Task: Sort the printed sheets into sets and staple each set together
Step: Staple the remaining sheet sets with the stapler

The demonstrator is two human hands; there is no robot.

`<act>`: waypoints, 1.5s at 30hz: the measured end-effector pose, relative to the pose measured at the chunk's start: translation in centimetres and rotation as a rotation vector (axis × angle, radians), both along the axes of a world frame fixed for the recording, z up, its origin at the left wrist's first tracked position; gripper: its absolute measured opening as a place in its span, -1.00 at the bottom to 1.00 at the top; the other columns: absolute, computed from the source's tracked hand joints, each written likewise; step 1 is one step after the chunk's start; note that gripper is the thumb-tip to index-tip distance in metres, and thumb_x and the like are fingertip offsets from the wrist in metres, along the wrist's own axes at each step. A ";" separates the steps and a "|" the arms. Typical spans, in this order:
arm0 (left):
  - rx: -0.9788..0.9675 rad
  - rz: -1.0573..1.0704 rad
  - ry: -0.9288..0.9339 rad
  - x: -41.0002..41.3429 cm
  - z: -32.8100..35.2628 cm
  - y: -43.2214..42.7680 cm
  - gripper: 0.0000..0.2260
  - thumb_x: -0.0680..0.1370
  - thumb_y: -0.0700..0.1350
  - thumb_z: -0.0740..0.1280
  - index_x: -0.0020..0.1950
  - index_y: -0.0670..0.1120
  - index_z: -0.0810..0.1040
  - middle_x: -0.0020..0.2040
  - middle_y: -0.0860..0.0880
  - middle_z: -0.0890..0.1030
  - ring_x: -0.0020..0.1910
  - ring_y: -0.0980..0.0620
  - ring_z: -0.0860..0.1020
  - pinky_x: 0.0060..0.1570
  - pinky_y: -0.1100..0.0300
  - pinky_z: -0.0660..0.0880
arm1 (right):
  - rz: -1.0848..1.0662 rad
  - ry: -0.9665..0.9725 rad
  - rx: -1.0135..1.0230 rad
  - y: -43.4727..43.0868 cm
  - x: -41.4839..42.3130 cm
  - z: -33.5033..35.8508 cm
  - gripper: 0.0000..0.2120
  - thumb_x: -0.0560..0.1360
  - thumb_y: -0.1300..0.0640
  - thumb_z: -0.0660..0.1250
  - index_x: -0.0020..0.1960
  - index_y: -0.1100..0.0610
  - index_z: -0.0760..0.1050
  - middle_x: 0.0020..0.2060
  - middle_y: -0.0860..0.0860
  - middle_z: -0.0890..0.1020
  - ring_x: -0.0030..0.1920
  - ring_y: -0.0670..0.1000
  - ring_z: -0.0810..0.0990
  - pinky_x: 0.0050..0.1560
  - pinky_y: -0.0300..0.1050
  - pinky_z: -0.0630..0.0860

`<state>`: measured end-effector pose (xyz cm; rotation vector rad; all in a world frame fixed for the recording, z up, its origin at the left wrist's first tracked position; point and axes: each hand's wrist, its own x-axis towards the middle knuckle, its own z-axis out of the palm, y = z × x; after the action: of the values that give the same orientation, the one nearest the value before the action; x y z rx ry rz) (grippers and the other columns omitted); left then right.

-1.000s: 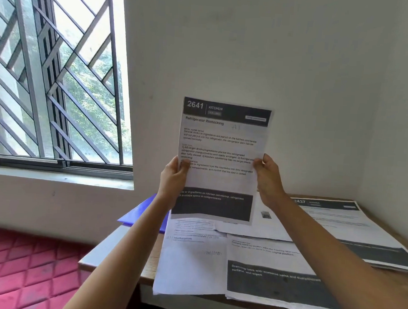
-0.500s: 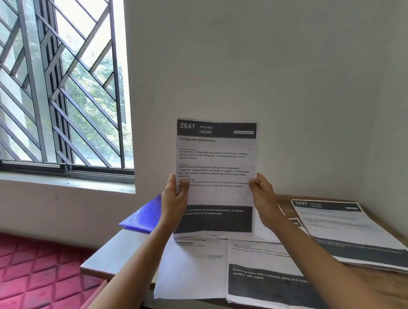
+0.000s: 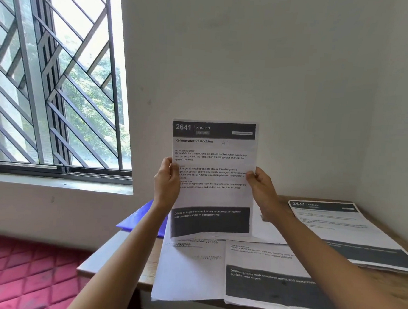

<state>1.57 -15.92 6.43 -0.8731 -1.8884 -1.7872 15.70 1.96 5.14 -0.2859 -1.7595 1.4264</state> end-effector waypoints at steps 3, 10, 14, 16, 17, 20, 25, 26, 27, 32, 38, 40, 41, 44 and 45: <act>-0.026 0.018 0.036 0.2 0.1 -0.2 -0.84 0.66 -0.19 0.12 0.05 -0.21 0.47 -0.13 -0.04 0.57 -0.25 0.03 0.48 -0.37 0.46 0.32 | -0.022 0.000 0.026 0.0 0.0 1.0 -0.77 0.66 0.11 0.08 0.17 0.18 0.45 0.08 0.03 0.61 0.09 0.05 0.59 0.13 -0.01 0.56; -0.055 0.041 0.076 1.2 0.5 -0.9 -0.83 0.66 -0.21 0.12 0.08 -0.24 0.48 -0.14 -0.05 0.55 -0.32 0.15 0.46 -0.40 0.50 0.32 | -0.038 0.034 0.036 0.4 0.2 3.5 -0.76 0.66 0.11 0.09 0.15 0.18 0.48 0.05 0.04 0.62 0.02 0.01 0.60 0.00 -0.11 0.56; -0.070 0.041 0.091 1.7 0.7 -1.0 -0.82 0.67 -0.21 0.12 0.09 -0.26 0.47 -0.13 -0.05 0.54 -0.33 0.22 0.44 -0.39 0.52 0.34 | -0.045 0.097 0.025 0.3 0.3 5.5 -0.80 0.66 0.12 0.10 0.06 0.10 0.50 -0.06 -0.01 0.63 -0.07 -0.03 0.60 -0.03 -0.14 0.54; -0.064 0.033 0.085 1.9 0.8 -1.1 -0.83 0.67 -0.21 0.12 0.06 -0.25 0.47 -0.15 -0.04 0.53 -0.33 0.16 0.44 -0.40 0.51 0.34 | -0.049 0.114 0.016 0.2 0.3 6.3 -0.80 0.66 0.12 0.10 0.03 0.09 0.50 -0.10 -0.02 0.63 -0.12 -0.04 0.60 -0.09 -0.16 0.54; -0.064 0.031 0.081 1.9 0.8 -1.1 -0.84 0.67 -0.20 0.12 0.04 -0.23 0.46 -0.16 -0.04 0.53 -0.33 0.13 0.45 -0.40 0.51 0.34 | -0.052 0.122 0.012 0.1 0.3 6.7 -0.80 0.66 0.11 0.10 0.02 0.09 0.50 -0.12 -0.02 0.63 -0.14 -0.04 0.59 -0.13 -0.18 0.52; -0.063 0.021 0.073 1.8 0.9 -1.1 -0.87 0.67 -0.19 0.12 -0.04 -0.15 0.41 -0.17 -0.04 0.53 -0.33 0.20 0.43 -0.40 0.49 0.34 | -0.070 0.147 0.014 -0.2 0.4 7.7 -0.79 0.66 0.12 0.10 0.00 0.10 0.50 -0.15 -0.03 0.62 -0.19 -0.06 0.57 -0.22 -0.23 0.49; -0.040 -0.001 0.045 1.2 0.9 -1.0 -0.79 0.67 -0.14 0.13 -0.12 -0.17 0.43 -0.29 0.03 0.49 -0.36 0.17 0.40 -0.41 0.38 0.32 | -0.085 0.190 -0.018 -0.5 0.3 8.4 -0.77 0.66 0.15 0.10 -0.04 0.06 0.52 -0.17 -0.02 0.62 -0.20 -0.04 0.57 -0.21 -0.18 0.51; -0.021 -0.005 0.041 1.2 1.0 -1.0 -0.77 0.67 -0.13 0.13 -0.14 -0.17 0.43 -0.32 0.03 0.48 -0.36 0.14 0.39 -0.39 0.32 0.29 | -0.082 0.190 -0.024 -0.5 0.3 8.4 -0.77 0.66 0.15 0.11 -0.02 0.07 0.53 -0.16 -0.01 0.62 -0.18 -0.02 0.57 -0.18 -0.14 0.51; 0.000 -0.019 0.030 1.0 1.3 -1.0 -0.75 0.67 -0.10 0.14 -0.15 -0.17 0.45 -0.32 0.02 0.49 -0.35 0.10 0.40 -0.34 0.21 0.31 | -0.078 0.188 -0.029 -0.4 0.3 8.3 -0.78 0.66 0.14 0.11 -0.01 0.07 0.53 -0.15 0.00 0.62 -0.17 0.00 0.57 -0.17 -0.13 0.50; 0.144 -0.220 -0.076 -0.9 3.5 -1.1 -0.71 0.53 0.15 0.19 0.01 0.05 0.63 -0.07 -0.05 0.68 -0.05 -0.16 0.62 0.02 -0.17 0.56 | -0.056 0.183 -0.031 -0.3 0.3 8.2 -0.78 0.66 0.12 0.10 0.05 0.08 0.53 -0.09 0.02 0.63 -0.11 0.03 0.59 -0.07 -0.03 0.53; 0.323 -0.430 -0.092 -0.4 7.3 -1.4 -0.82 0.65 -0.15 0.23 0.17 -0.09 0.58 -0.22 0.04 0.65 -0.27 0.07 0.54 -0.19 0.10 0.52 | -0.053 0.182 -0.033 -0.4 0.3 8.2 -0.78 0.66 0.11 0.10 0.05 0.06 0.53 -0.07 0.03 0.63 -0.07 0.07 0.59 -0.02 0.03 0.55; 0.315 -0.458 -0.072 -0.5 7.9 -1.5 -0.82 0.64 -0.15 0.24 0.20 -0.06 0.57 -0.23 0.05 0.65 -0.24 0.08 0.56 -0.19 0.15 0.54 | -0.049 0.185 -0.028 -0.4 0.3 8.3 -0.78 0.66 0.10 0.11 0.04 0.05 0.54 -0.04 0.05 0.63 -0.06 0.08 0.59 -0.02 0.04 0.55; 0.303 -0.470 -0.057 -0.7 8.2 -1.6 -0.81 0.64 -0.15 0.25 0.21 -0.05 0.56 -0.23 0.05 0.66 -0.23 0.08 0.56 -0.19 0.15 0.56 | -0.047 0.184 -0.026 -0.3 0.3 8.3 -0.78 0.66 0.10 0.11 0.04 0.04 0.54 -0.04 0.06 0.63 -0.06 0.08 0.60 -0.02 0.04 0.56; 0.263 -0.483 -0.009 -0.9 8.9 -1.9 -0.81 0.63 -0.17 0.26 0.21 -0.03 0.56 -0.21 0.04 0.67 -0.20 0.08 0.59 -0.17 0.14 0.59 | -0.046 0.183 -0.022 -0.3 0.4 8.3 -0.77 0.66 0.11 0.11 0.02 0.02 0.54 -0.03 0.06 0.64 -0.05 0.08 0.60 -0.04 0.03 0.56; 0.250 -0.479 0.005 -1.0 9.0 -2.0 -0.82 0.63 -0.17 0.27 0.19 -0.02 0.58 -0.18 0.01 0.67 -0.18 0.06 0.59 -0.16 0.12 0.59 | -0.046 0.183 -0.020 -0.3 0.4 8.3 -0.77 0.66 0.11 0.10 0.01 0.02 0.54 -0.03 0.06 0.63 -0.05 0.08 0.60 -0.04 0.02 0.56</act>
<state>0.57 -17.90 15.46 -1.3087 -1.4868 -2.2290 16.08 1.70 13.43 -0.1984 -1.5813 1.3928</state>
